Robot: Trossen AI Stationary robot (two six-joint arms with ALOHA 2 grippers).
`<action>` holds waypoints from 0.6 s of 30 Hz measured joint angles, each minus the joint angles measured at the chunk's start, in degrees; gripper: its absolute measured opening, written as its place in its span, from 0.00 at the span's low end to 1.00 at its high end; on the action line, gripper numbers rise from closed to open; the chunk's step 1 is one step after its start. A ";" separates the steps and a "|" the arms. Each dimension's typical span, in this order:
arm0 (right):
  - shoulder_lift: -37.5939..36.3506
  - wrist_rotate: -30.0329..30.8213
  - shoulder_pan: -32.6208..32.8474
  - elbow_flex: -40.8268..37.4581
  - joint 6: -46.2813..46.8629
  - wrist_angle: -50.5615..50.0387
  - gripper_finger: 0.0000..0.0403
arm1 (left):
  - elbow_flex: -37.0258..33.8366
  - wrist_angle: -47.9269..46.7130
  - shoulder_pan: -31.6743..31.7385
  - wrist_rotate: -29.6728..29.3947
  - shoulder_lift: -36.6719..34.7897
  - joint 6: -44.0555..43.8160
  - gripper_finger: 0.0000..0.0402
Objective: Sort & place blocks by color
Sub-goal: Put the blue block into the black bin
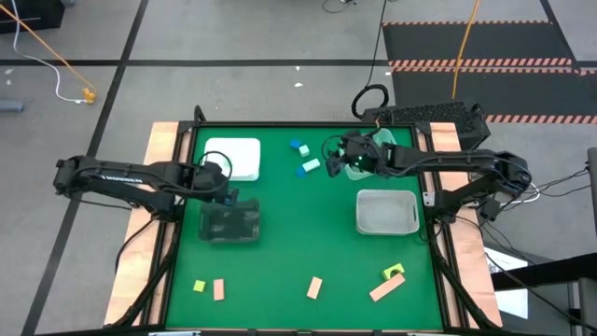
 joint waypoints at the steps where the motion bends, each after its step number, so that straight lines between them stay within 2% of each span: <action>1: 0.33 -1.71 -0.47 -0.72 0.27 0.60 0.53 | 0.00 0.02 0.00 0.20 0.77 -0.29 0.16; 6: 1.89 -8.11 -1.64 -3.65 -0.21 8.41 0.53 | 0.17 1.21 -0.71 1.71 3.63 -2.01 0.16; 11: 1.98 -8.28 -1.62 -5.07 -2.87 12.90 0.53 | -0.11 3.54 -1.85 -3.31 2.59 -3.50 0.16; 14: 1.96 -8.20 -1.67 -5.14 -4.32 12.78 0.53 | 0.02 5.33 -1.84 -4.35 1.01 -3.43 0.14; 18: 1.96 -9.61 -1.64 -5.14 -6.55 13.01 0.53 | 0.00 9.75 -4.06 0.47 0.75 -4.18 0.16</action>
